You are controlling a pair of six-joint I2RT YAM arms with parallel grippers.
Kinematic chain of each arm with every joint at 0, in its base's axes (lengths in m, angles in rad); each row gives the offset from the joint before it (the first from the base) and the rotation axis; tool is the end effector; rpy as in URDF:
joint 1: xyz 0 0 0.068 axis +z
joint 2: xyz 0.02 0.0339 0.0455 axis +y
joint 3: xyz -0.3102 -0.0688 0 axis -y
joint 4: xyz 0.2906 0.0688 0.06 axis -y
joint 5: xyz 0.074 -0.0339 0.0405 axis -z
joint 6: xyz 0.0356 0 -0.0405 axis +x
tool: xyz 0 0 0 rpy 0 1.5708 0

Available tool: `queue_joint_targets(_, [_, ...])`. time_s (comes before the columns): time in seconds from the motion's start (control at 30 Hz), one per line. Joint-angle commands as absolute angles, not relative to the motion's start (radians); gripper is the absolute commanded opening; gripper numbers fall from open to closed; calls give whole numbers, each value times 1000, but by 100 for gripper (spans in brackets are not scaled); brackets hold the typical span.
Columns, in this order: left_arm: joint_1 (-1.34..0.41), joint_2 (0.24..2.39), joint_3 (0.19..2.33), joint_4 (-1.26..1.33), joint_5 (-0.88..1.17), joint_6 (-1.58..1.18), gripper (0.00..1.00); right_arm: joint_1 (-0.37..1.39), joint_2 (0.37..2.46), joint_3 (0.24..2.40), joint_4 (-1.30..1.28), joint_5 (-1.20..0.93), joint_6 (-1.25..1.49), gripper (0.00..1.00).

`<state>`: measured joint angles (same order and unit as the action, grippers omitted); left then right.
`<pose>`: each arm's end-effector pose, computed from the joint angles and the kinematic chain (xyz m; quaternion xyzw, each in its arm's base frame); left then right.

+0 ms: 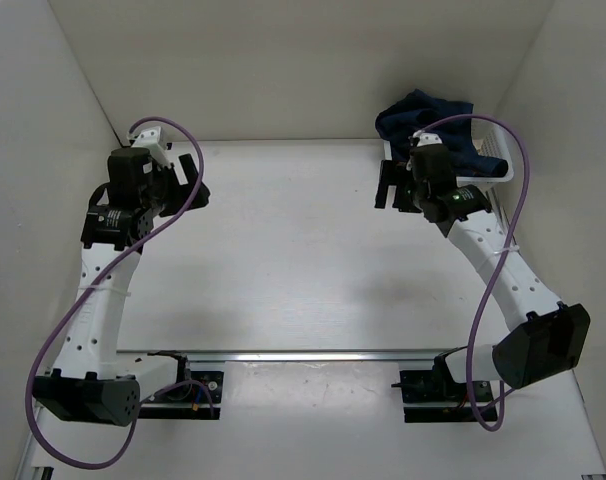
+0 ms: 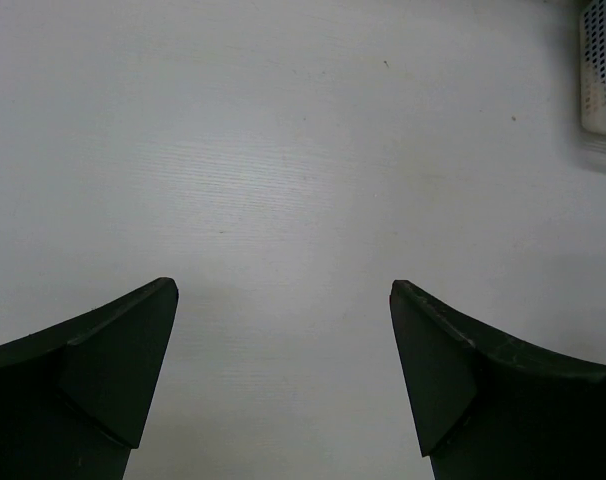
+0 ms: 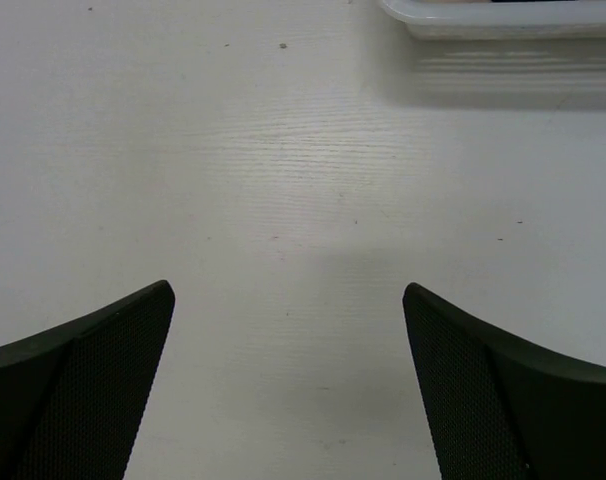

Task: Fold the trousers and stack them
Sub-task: Grab the trousers from the pile

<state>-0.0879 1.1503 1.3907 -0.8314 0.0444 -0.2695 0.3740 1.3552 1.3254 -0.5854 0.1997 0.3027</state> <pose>0.2512 -0.0237 0.4631 -0.0696 0.8795 -0.1029 0.4594 0.3143 0.1158 0.4050 0.0143 0.8847 0.0684 0.4610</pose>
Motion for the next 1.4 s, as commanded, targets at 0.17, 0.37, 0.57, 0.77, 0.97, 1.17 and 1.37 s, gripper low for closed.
queue_joint_targets(0.17, [-84,1115,1378,-816,103,-249,99,356,1344,1382,-629,330,311,100])
queue_joint_targets(0.37, [-116,1105,1350,-816,112,-249,99,172,1487,1546,-649,235,302,94])
queue_joint_targets(0.57, [-126,1153,1348,-816,153,-272,99,-23,1851,1937,-713,-26,337,100])
queue_joint_targets(0.77, [-147,1224,1394,-825,110,-297,99,-92,2215,2391,-747,-167,437,100])
queue_joint_targets(0.97, [-167,1285,1404,-825,60,-325,99,-115,2416,2536,-557,-281,554,100])
queue_joint_targets(1.17, [-201,1333,1413,-825,29,-344,99,-115,2574,2627,-404,-308,658,90])
queue_joint_targets(1.37, [-219,1344,1433,-845,-3,-344,99,-115,2527,2606,-365,-327,660,0])
